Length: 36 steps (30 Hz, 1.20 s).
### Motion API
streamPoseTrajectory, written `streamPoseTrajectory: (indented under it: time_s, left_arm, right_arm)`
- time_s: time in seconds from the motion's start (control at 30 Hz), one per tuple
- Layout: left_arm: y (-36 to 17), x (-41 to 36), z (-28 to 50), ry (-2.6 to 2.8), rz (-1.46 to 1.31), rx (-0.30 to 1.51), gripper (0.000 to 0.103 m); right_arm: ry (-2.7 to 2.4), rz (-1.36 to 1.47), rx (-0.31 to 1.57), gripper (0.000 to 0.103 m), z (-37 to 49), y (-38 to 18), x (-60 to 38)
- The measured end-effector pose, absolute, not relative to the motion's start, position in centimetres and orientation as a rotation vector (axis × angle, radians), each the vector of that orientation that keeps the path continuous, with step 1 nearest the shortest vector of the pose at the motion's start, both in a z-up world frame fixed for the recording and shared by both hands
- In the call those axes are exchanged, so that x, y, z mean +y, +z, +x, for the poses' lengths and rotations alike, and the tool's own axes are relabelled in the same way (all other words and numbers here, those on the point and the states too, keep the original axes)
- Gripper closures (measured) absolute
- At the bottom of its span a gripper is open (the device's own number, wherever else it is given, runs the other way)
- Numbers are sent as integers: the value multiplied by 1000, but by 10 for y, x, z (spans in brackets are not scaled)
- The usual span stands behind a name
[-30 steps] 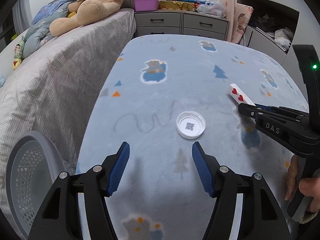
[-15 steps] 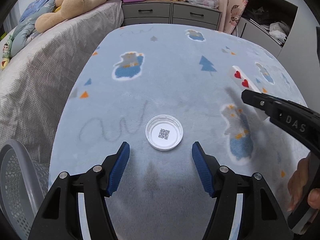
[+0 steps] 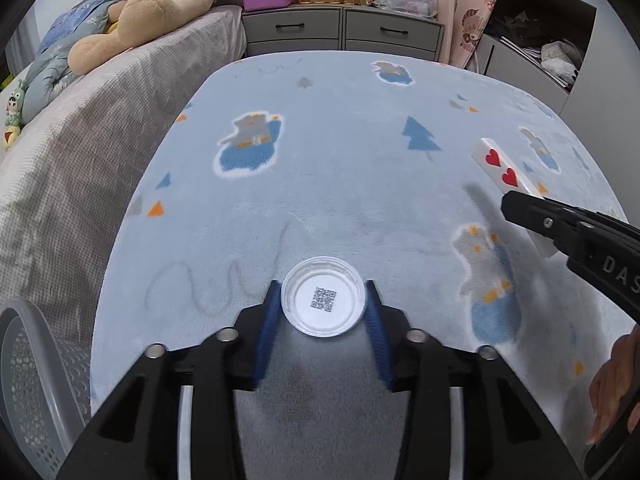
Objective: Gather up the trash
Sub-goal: 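Grasp the white bottle cap with the left tool while the right tool holds the stick, then carry the cap and stick over the wastebasket with both tools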
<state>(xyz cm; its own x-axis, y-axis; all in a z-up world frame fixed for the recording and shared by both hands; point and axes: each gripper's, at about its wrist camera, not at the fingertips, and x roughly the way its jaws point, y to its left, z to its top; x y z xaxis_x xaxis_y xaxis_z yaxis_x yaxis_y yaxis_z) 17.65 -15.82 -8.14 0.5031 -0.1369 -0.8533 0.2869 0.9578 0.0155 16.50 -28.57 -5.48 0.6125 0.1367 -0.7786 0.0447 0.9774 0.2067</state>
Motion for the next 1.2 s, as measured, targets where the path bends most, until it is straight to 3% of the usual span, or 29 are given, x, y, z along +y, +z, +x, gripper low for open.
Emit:
streamPoseTrajectory:
  time_s: [0.47, 1.2]
  left_arm:
    - [-41, -107, 135, -216, 120, 966, 64]
    - [21, 117, 74, 131, 74, 851, 64]
  right_arm:
    - [69, 149, 896, 86, 142, -47, -254]
    - [334, 127, 833, 86, 98, 13, -37]
